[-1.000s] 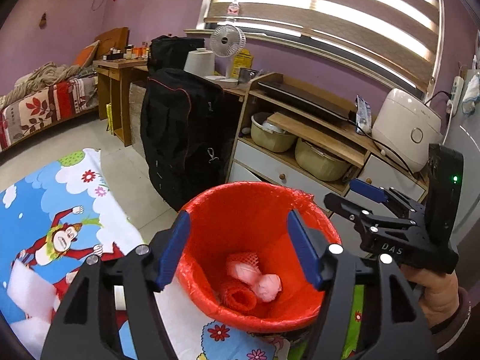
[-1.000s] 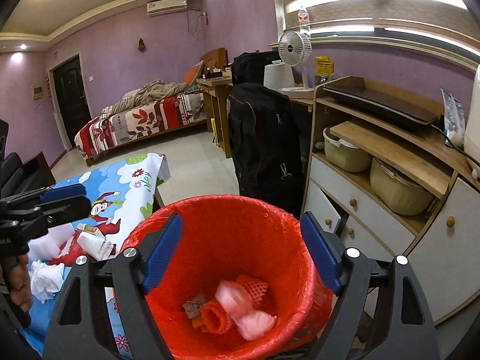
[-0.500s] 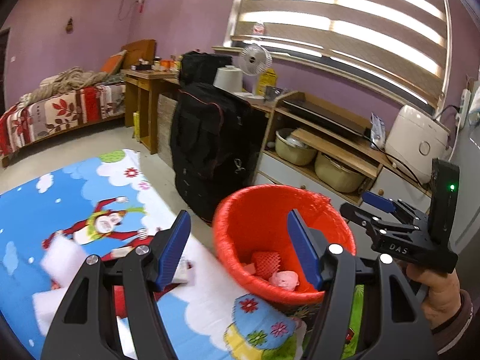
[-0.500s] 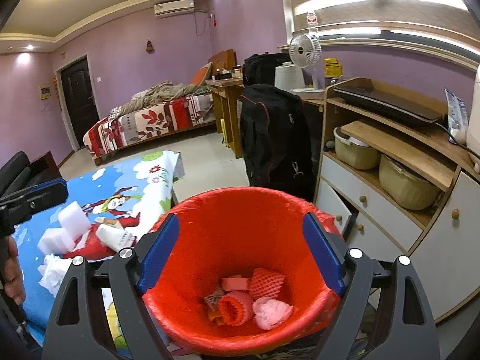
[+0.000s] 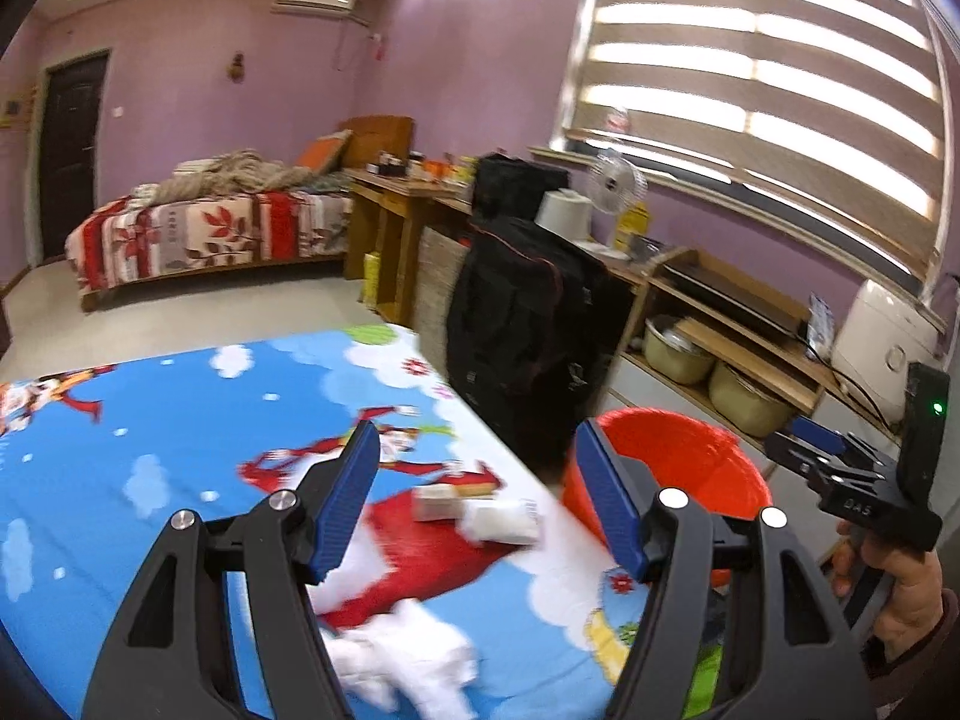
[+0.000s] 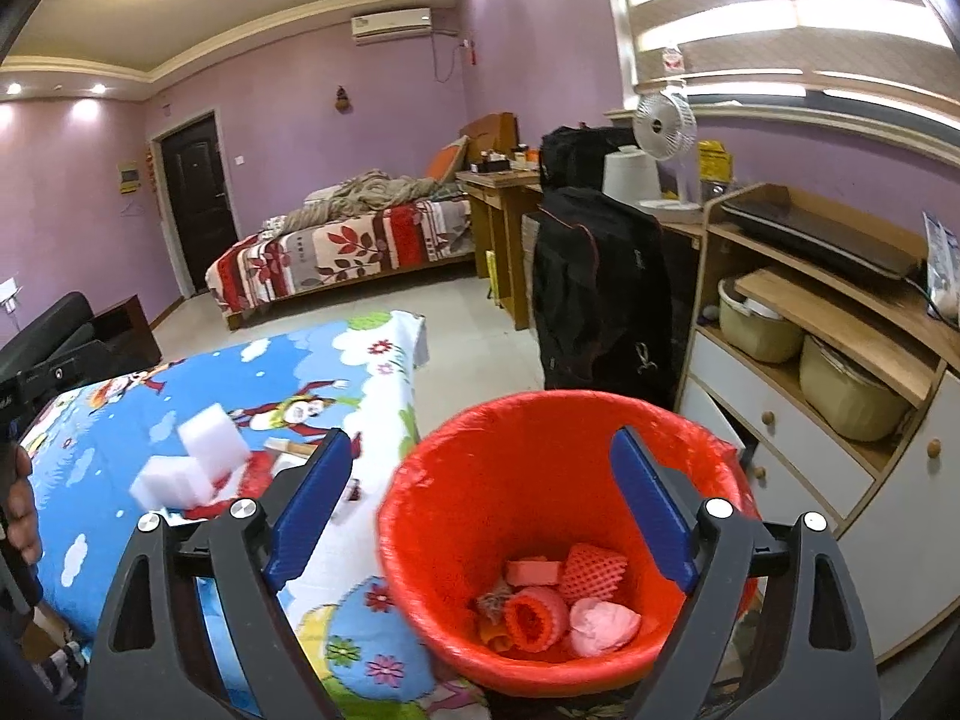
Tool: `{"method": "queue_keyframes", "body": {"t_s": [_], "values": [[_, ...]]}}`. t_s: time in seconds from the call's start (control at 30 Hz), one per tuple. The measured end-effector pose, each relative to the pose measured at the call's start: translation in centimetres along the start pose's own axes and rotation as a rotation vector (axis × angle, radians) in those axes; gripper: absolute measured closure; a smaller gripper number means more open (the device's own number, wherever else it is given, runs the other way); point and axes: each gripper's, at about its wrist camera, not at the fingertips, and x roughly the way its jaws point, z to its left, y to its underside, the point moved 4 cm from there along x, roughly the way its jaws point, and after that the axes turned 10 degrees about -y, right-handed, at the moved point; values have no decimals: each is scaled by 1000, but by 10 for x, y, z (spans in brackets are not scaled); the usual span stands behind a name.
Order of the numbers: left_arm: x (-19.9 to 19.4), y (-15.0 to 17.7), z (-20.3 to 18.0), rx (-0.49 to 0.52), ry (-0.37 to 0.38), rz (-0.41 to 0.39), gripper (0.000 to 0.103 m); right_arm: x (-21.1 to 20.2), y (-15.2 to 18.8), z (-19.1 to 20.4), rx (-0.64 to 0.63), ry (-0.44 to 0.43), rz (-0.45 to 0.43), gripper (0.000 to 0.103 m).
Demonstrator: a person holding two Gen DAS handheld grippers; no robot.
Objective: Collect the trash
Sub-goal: 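Move both tools back over the remaining trash on the bed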
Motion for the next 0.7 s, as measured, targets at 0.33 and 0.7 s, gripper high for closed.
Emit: {"method": "queue_keyframes", "body": {"t_s": [0.33,0.7], "values": [[-25,13,71,-81,-106,0,36,12,2,44,-40,-77,22,18],[-29,25,106,-137,-154,9,36,40,18,109,-104,-188,80,18]]}}
